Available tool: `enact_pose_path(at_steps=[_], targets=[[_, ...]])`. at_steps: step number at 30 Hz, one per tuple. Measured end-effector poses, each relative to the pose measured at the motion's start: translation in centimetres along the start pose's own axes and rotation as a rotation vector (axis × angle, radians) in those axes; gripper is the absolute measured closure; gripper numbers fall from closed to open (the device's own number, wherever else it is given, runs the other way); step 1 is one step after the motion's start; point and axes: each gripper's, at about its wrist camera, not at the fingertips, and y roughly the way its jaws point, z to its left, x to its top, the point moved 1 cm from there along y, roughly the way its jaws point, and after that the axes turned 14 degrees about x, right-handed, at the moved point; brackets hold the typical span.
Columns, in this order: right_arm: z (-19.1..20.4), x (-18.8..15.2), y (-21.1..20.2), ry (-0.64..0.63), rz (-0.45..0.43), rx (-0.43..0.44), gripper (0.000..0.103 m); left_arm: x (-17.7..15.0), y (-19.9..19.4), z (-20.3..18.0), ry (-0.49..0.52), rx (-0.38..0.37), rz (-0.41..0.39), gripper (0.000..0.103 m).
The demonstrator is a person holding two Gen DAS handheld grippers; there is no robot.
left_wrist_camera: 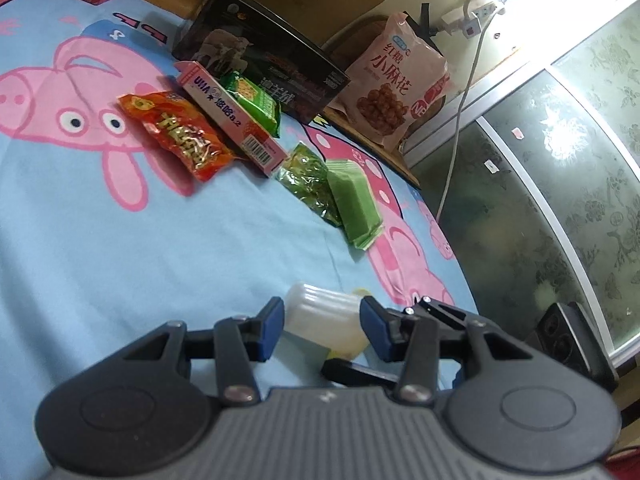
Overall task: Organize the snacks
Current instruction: 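Carry the jelly cup into the black tin and release it, then grasp the pink candy box with the left tool and lift it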
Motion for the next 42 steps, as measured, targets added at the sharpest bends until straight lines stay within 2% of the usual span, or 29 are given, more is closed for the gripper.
enact_pose_path(at_steps=[6, 9, 14, 19, 24, 29, 33, 36, 37, 42], targets=[[0.2, 0.1, 0.6, -0.012, -0.005, 0.018, 0.048, 0.0, 0.2, 0.1, 0.0, -0.006, 0.005, 0.062], [-0.2, 0.6, 1.1, -0.009, -0.01, 0.0, 0.059, 0.4, 0.2, 0.3, -0.01, -0.002, 0.001, 0.063], [-1.5, 2.3, 1.3, 0.006, -0.048, 0.015, 0.059, 3.0, -0.4, -0.2, 0.02, 0.007, -0.045, 0.063], [-3.7, 6.4, 2.2, -0.015, -0.118, -0.03, 0.059, 8.4, -0.6, -1.6, 0.079, 0.039, -0.137, 0.063], [-7.8, 10.8, 3.3, -0.043, -0.183, -0.096, 0.059, 15.4, 1.4, -3.4, 0.103, 0.054, -0.207, 0.062], [-13.9, 14.4, 4.3, 0.012, -0.2, -0.134, 0.059, 21.6, 5.4, -4.6, 0.115, 0.062, -0.225, 0.062], [-17.4, 15.4, 5.3, 0.035, -0.182, -0.187, 0.059, 24.5, 9.1, -5.1, 0.114, 0.081, -0.204, 0.062], [-19.5, 15.4, 6.1, 0.049, -0.157, -0.239, 0.057, 25.3, 11.7, -5.2, 0.109, 0.115, -0.161, 0.06], [-19.7, 15.1, 5.9, 0.058, -0.17, -0.263, 0.053, 25.2, 12.2, -5.2, 0.108, 0.122, -0.154, 0.059], [-19.8, 14.0, 3.4, 0.119, -0.262, -0.242, 0.051, 24.1, 8.8, -3.9, 0.104, 0.069, -0.208, 0.057]])
